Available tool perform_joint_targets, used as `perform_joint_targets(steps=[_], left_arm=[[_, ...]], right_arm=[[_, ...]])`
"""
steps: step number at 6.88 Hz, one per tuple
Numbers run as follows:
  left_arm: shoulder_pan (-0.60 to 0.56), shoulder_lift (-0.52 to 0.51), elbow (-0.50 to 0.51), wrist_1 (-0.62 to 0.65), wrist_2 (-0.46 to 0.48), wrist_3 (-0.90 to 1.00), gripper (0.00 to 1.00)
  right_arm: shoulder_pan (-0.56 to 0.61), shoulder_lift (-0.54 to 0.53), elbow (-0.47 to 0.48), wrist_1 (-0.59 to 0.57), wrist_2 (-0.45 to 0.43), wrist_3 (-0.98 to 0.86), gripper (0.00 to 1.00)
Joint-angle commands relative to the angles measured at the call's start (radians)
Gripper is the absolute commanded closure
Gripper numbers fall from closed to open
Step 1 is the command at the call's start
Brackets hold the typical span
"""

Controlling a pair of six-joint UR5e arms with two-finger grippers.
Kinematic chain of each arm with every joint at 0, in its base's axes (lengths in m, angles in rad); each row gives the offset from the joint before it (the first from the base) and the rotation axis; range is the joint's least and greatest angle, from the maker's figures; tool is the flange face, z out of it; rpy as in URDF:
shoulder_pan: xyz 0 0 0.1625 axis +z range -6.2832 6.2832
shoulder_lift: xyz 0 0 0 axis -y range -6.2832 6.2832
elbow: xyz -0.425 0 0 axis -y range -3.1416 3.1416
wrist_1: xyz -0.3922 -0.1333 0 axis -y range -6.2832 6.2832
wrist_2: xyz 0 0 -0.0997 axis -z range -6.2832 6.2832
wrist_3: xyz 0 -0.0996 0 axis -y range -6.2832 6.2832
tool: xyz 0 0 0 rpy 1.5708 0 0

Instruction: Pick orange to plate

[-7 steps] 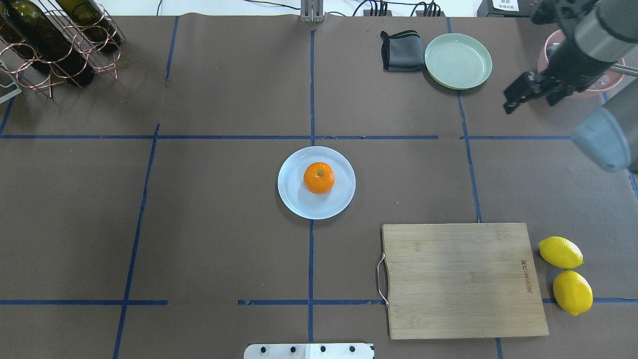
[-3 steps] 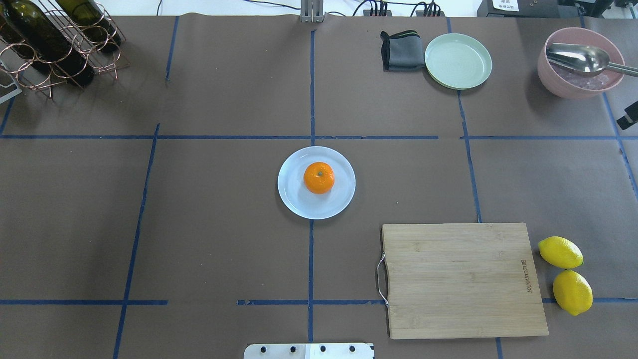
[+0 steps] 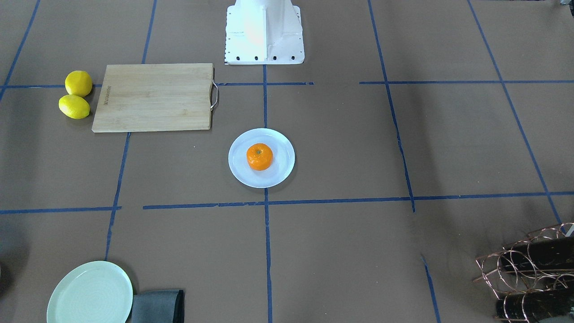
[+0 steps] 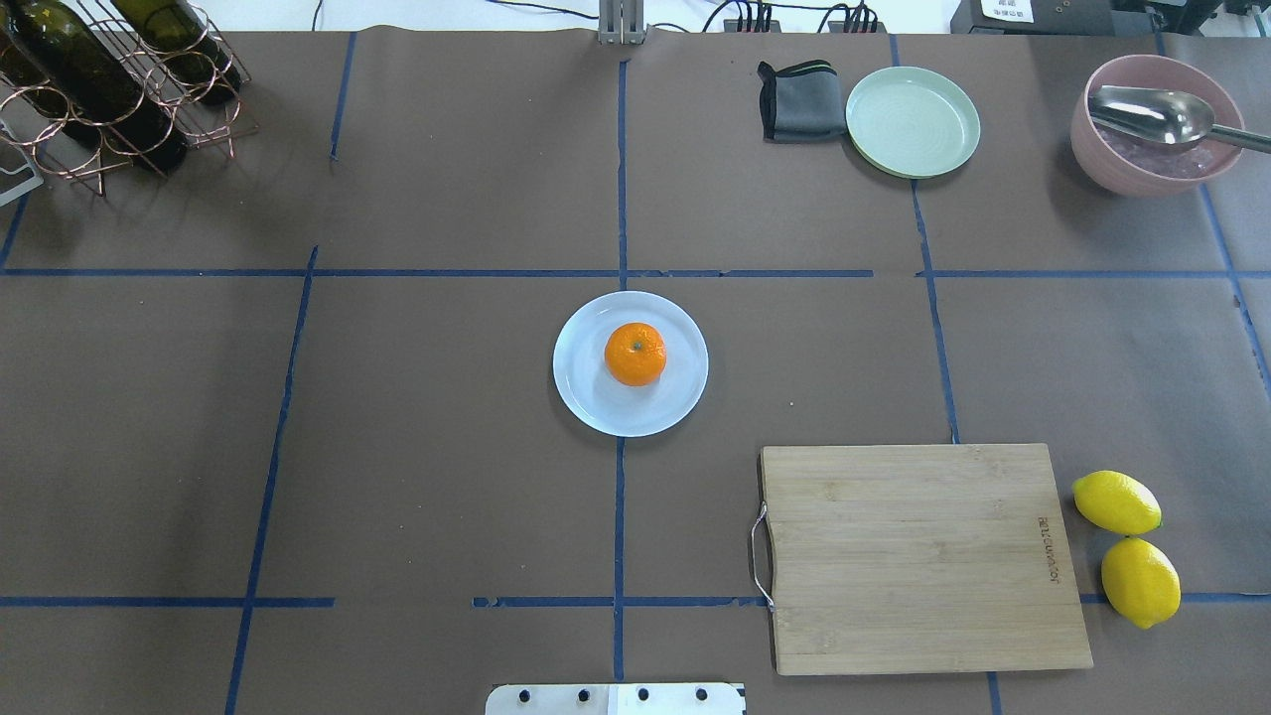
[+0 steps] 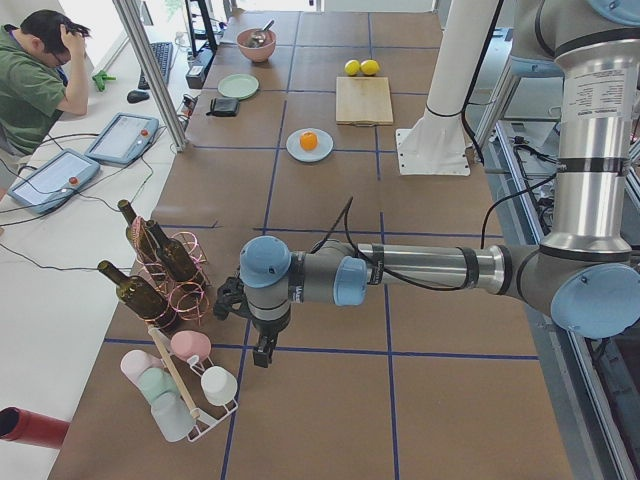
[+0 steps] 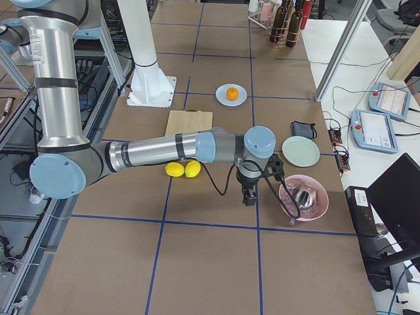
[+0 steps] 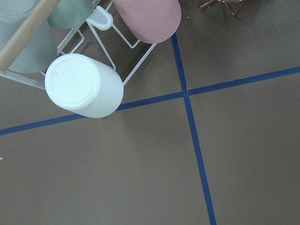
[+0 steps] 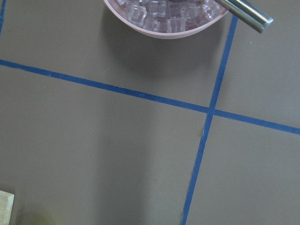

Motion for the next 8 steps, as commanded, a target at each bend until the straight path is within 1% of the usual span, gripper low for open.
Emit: perform_joint_targets(steps=[1,2,3,4,8], left_arm=[[0.001,0.0,0.0,0.0,0.0,-0.001,0.0],[0.001,0.0,0.002,0.002,0.002,-0.001,0.0],[0.001,0.0,0.0,0.002,0.002,-0.001,0.0],[0.001,0.0,0.002,0.002,0.002,-0.001,0.0],[0.001,0.0,0.013,0.002,0.002,-0.001,0.0]], right_arm=[[0.012,-0.046,-0.013,0.032,-0.004,0.059,0.0],[0.013,-0.063,-0.037,0.081,-0.006,0.064,0.0],[0.016,-0.079,-0.081,0.16,-0.006,0.064,0.0],[0.019,-0.082,-0.112,0.193,-0.016,0.064,0.0],[0.05,-0.077,-0.12,0.193,-0.017,0.073,0.0]])
